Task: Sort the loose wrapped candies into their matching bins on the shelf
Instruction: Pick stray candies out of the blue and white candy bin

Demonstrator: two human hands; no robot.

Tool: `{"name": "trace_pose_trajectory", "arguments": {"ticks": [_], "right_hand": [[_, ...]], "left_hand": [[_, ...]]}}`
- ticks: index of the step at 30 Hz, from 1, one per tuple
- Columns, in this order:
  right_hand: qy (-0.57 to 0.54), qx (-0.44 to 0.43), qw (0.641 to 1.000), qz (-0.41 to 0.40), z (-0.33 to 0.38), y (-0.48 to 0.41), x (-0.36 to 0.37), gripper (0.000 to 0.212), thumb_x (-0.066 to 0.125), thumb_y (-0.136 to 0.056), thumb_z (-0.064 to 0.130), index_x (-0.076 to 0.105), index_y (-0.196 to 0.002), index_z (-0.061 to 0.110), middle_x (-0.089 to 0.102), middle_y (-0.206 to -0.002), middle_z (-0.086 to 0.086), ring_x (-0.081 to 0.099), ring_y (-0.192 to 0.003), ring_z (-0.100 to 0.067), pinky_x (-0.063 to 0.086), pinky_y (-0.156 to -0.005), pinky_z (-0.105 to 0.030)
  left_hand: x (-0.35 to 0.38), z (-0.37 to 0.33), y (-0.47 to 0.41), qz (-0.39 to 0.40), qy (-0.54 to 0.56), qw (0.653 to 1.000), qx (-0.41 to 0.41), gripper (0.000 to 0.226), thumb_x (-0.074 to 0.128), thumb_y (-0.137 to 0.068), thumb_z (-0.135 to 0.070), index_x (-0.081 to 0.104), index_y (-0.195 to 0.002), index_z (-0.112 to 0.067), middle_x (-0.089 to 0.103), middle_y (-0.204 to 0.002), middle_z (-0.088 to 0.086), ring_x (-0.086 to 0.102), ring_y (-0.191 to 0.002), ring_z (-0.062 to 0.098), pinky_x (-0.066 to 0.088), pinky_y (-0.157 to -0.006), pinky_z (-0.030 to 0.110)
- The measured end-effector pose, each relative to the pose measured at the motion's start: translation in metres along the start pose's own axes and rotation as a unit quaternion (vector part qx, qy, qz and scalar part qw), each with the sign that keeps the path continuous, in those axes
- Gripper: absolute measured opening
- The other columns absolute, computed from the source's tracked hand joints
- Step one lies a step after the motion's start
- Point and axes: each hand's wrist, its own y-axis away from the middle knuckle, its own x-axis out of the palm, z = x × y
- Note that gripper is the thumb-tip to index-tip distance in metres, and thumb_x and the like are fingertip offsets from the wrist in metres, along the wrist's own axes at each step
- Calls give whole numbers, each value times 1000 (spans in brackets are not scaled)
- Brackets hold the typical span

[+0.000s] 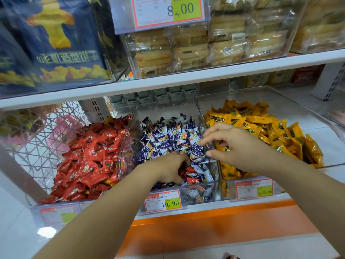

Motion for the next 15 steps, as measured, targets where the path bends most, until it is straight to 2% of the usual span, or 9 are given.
{"name": "trace_pose_trajectory", "arguments": {"ticks": [5, 11, 15], "right_hand": [[9, 0, 1000, -4, 1, -1, 1, 25, 65, -87, 23, 64, -109, 34, 48, -111, 18, 45, -104, 2, 36, -93, -18], [16, -1, 1000, -6, 1, -2, 2, 26, 64, -87, 23, 65, -110, 34, 47, -109, 19, 44, -101, 2, 33, -87, -14], [16, -4, 1000, -8, 1, -2, 2, 26, 65, -87, 23, 65, -110, 35, 47, -109, 20, 44, -101, 3, 33, -85, -12]], "left_hand": [[6, 3, 3, -24, 23, 999, 5, 58, 70, -82, -17, 42, -133, -22, 37, -114, 1, 44, -102, 19, 43, -90, 31], [9, 5, -2, -54, 59, 996, 25, 46, 71, -80, -10, 51, -120, -19, 48, -102, 0, 49, -87, 18, 43, -72, 28], [8, 5, -1, -62, 105, 992, 37, 35, 72, -80, -8, 58, -111, -16, 56, -98, 0, 54, -83, 16, 46, -71, 25]]}}
